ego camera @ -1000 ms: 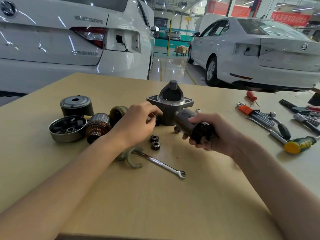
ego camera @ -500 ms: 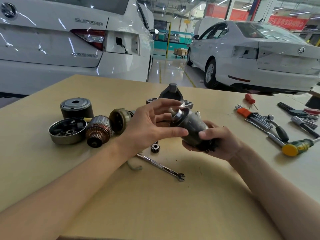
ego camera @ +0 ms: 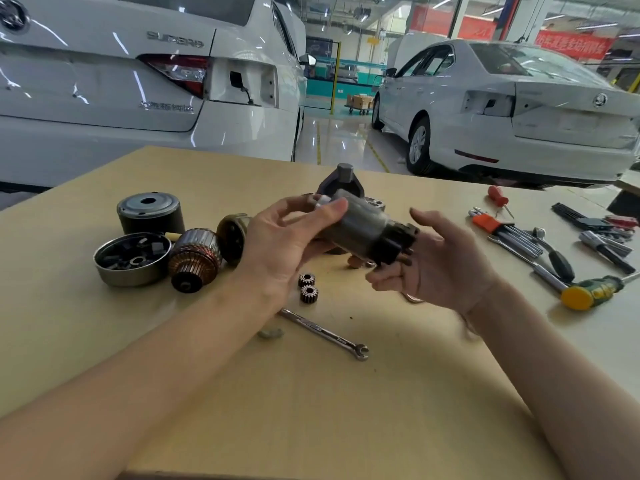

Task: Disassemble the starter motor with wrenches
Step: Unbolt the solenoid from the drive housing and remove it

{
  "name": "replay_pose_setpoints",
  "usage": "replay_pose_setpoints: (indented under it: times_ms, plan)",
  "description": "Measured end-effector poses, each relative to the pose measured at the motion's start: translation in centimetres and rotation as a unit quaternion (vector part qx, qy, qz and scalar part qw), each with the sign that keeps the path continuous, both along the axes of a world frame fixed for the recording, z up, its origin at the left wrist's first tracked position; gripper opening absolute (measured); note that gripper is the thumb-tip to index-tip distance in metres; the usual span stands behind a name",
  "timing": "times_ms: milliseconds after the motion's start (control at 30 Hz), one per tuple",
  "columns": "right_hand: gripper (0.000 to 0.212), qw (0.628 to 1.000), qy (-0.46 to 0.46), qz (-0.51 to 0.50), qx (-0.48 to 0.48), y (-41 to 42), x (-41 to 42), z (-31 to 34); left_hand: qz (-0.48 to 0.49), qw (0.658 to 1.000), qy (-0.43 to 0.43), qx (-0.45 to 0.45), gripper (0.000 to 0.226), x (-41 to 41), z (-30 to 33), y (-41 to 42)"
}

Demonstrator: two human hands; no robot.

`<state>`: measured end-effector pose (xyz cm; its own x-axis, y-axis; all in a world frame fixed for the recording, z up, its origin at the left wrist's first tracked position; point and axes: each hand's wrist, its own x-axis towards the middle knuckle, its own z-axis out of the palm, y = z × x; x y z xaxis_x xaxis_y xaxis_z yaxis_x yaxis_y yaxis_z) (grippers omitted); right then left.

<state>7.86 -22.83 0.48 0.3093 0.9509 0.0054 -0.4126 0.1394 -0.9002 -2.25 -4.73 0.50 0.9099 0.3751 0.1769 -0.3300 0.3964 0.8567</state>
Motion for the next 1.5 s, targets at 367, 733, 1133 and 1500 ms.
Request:
replay_pose_setpoints:
  times_ms: [367,733,1133,1500]
  plan:
    - [0.044,0.992,-0.126,-0.021,-0.003,0.8,-1.2,1.0,-0.043,0.984,0.143,-0.095,0.029,0.6,-0.7,1.0]
    - [0.047,0.967,-0.224,-0.108,0.058,1.5,-2.9,1.4,-0.102,0.98,0.149,-0.084,0.036,0.5,-0.6,0.6]
    - [0.057,0.822,-0.513,-0.24,-0.057,1.3,-3.3,1.3,-0.077,0.986,0.135,-0.061,0.038,0.9,-0.9,1.0]
    - [0.079,0.587,-0.719,-0.258,-0.269,2.1,-4.6,-0.2,-0.038,0.962,0.127,0.239,0.027,1.3,-1.3,1.2]
